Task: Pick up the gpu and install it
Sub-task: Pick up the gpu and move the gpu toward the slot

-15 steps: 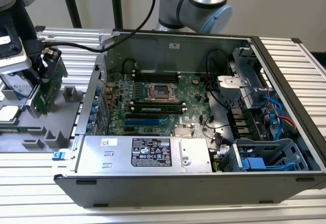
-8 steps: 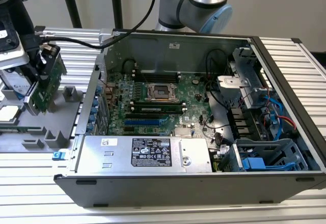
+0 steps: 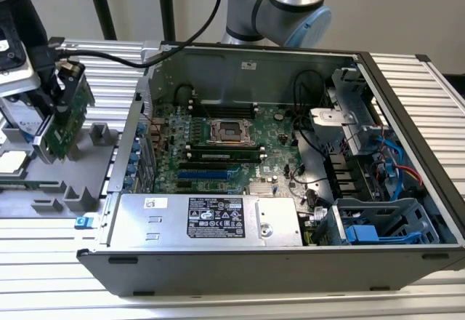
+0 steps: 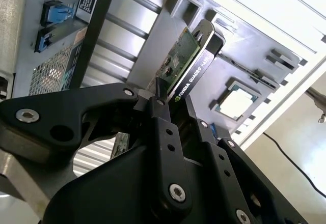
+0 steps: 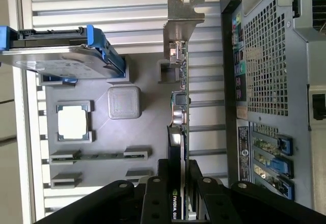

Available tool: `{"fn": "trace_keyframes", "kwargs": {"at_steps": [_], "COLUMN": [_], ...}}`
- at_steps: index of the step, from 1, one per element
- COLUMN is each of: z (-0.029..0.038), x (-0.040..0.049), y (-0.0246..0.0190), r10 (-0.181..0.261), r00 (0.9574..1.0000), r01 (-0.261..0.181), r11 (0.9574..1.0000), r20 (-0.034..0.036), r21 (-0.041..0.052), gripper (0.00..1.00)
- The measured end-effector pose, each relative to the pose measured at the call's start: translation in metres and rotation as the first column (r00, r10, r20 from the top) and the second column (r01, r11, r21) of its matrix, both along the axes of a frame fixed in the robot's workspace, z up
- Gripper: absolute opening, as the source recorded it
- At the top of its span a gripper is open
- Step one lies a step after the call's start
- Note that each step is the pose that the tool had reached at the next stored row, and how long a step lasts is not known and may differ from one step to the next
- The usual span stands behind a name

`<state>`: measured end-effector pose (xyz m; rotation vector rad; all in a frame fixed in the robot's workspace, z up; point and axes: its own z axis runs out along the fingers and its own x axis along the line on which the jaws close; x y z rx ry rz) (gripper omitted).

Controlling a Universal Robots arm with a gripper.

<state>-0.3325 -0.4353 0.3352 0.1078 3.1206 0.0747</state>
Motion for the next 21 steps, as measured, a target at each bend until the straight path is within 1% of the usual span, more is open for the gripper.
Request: {"fn": "trace_keyframes", "kwargs": {"at_steps": [7,21], "z": [0.0015,0.0145], "x": [0.0000,0.0000], "y": [0.0000,0.0000], "r10": [0.000,0.000], "r00": [1.0000,1.0000], "r01": [0.000,0.000], "r11": [1.0000,1.0000], "r20": [-0.0003,0.0000], "r21": [-0.0001,0.0000], "gripper": [0.00,0.00]}}
